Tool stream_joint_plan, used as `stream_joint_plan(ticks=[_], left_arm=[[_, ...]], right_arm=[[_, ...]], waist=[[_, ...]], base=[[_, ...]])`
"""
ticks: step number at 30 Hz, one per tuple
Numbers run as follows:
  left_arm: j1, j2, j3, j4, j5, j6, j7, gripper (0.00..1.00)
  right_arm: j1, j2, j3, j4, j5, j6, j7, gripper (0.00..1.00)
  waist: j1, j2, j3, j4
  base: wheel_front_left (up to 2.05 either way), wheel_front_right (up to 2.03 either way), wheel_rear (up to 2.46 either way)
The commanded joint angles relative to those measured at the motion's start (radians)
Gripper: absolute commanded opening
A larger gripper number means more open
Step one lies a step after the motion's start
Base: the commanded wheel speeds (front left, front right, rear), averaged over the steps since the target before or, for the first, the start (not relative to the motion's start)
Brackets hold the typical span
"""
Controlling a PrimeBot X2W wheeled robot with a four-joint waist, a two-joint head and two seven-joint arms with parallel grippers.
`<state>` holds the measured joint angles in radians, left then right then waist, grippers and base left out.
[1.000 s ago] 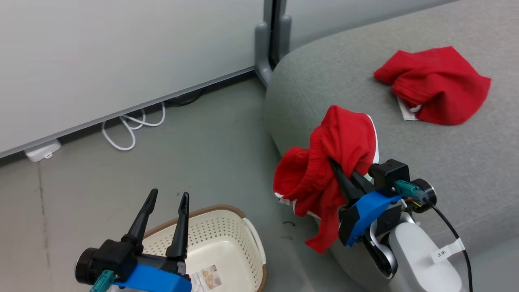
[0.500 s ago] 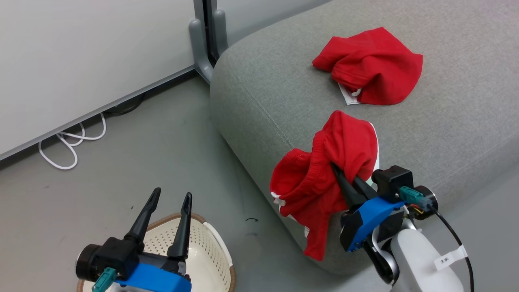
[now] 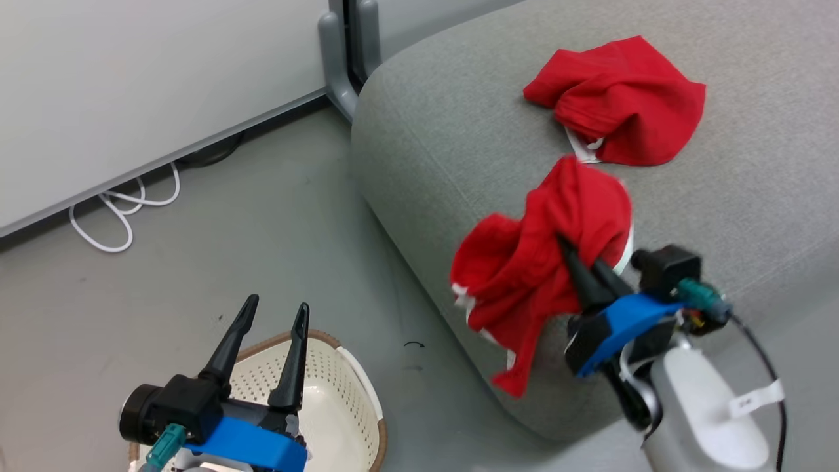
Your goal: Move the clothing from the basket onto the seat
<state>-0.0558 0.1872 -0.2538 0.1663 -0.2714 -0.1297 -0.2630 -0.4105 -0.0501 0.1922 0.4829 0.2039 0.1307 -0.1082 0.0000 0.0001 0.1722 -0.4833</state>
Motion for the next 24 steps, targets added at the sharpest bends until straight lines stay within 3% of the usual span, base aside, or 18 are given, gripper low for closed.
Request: stream_joint_plan(ticks=[1, 7, 16, 24], left_arm=[[-0.018, 0.007, 0.000, -0.003, 0.005, -0.001, -0.003, 1.00], [-0.056, 0.020, -0.007, -0.015, 0.016, -0.001, -0.003, 1.00], [-0.135, 0.066, -0.019, -0.054, 0.037, -0.001, -0.003, 1.00], [-0.202, 0.120, -0.022, -0.135, 0.069, -0.001, -0.003, 1.00]], right_arm=[[-0.032, 0.000, -0.018, -0.009, 0.011, 0.000, -0.004, 0.00], [-0.163, -0.014, -0.142, -0.029, 0.014, 0.000, 0.030, 0.00], [-0.424, -0.102, -0.379, -0.062, 0.078, 0.000, 0.108, 0.00], [-0.632, -0.219, -0.613, -0.048, 0.048, 0.000, 0.148, 0.00]], waist=[[0.0000, -0.0001, 0.012, 0.012], [0.0000, -0.0001, 0.075, 0.054], [0.0000, -0.0001, 0.251, 0.123], [0.0000, -0.0001, 0.444, 0.180]], base=[[0.00, 0.00, 0.00], [0.00, 0.00, 0.00], [0.00, 0.00, 0.00], [0.00, 0.00, 0.00]])
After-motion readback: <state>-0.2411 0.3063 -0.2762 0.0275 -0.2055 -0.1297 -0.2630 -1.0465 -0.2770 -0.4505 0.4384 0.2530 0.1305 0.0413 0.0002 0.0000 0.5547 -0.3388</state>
